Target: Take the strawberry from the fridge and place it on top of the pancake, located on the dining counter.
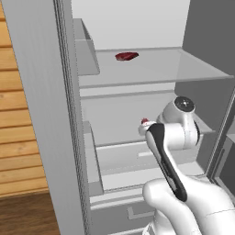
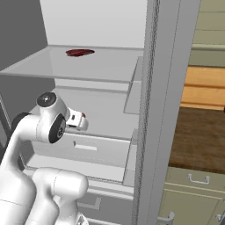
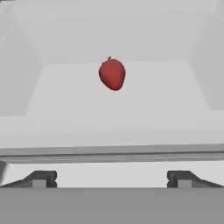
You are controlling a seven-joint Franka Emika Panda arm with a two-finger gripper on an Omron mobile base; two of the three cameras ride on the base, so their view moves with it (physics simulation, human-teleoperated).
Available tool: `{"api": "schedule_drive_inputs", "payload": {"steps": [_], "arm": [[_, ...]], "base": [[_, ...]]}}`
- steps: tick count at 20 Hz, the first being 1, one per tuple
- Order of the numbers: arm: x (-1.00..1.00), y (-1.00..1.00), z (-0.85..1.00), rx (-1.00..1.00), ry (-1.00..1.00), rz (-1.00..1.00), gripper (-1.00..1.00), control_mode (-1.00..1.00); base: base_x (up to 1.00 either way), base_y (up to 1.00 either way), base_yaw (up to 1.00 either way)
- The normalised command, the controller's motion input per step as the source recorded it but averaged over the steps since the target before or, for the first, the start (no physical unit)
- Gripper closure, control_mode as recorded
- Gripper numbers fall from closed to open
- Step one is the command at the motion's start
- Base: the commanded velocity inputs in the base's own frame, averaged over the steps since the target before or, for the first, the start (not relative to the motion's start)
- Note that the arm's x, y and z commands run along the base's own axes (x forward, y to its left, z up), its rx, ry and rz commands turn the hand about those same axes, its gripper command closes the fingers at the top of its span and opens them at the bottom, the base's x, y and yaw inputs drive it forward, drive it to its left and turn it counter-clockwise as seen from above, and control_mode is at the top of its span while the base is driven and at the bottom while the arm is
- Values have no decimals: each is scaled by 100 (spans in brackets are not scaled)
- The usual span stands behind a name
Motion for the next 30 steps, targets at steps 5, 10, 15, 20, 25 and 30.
{"api": "schedule_drive_inputs", "payload": {"steps": [5, 10, 15, 20, 25, 30], "arm": [[99, 20, 6, -5, -10, -11, -100, -100], [84, -23, -3, 0, 0, -7, -100, -100], [56, -11, 0, 0, 10, -1, -100, -100], [42, 0, -10, 0, 22, 1, -100, -100], [8, 0, -31, 0, 17, 6, -100, -100], [-1, 5, -28, 0, 3, 4, -100, -100]], "base": [[0, 0, 0], [0, 0, 0], [0, 0, 0], [0, 0, 0], [0, 0, 0], [0, 0, 0]]}}
